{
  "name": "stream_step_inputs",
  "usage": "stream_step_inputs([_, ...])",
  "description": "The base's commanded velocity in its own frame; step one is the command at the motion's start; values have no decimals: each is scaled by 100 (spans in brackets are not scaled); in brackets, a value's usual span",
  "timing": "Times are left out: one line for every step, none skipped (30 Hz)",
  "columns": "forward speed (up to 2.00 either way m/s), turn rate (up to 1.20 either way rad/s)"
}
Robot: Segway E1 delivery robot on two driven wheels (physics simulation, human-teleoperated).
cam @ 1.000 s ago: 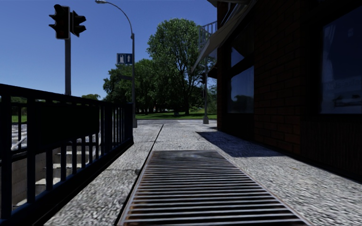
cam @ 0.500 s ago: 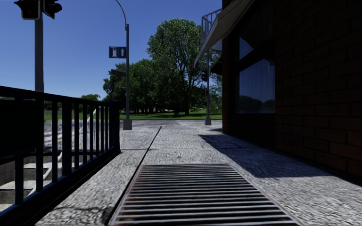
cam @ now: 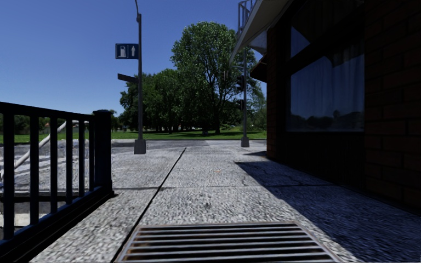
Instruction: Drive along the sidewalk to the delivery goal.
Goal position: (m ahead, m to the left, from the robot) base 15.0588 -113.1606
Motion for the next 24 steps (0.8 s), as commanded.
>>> stream_step_inputs([200,0])
stream_step_inputs([200,0])
stream_step_inputs([200,0])
stream_step_inputs([200,0])
stream_step_inputs([200,0])
stream_step_inputs([200,0])
stream_step_inputs([200,0])
stream_step_inputs([200,0])
stream_step_inputs([200,0])
stream_step_inputs([200,0])
stream_step_inputs([200,0])
stream_step_inputs([200,0])
stream_step_inputs([200,0])
stream_step_inputs([200,0])
stream_step_inputs([200,0])
stream_step_inputs([200,0])
stream_step_inputs([200,0])
stream_step_inputs([200,0])
stream_step_inputs([200,0])
stream_step_inputs([200,0])
stream_step_inputs([200,0])
stream_step_inputs([200,0])
stream_step_inputs([200,0])
stream_step_inputs([200,0])
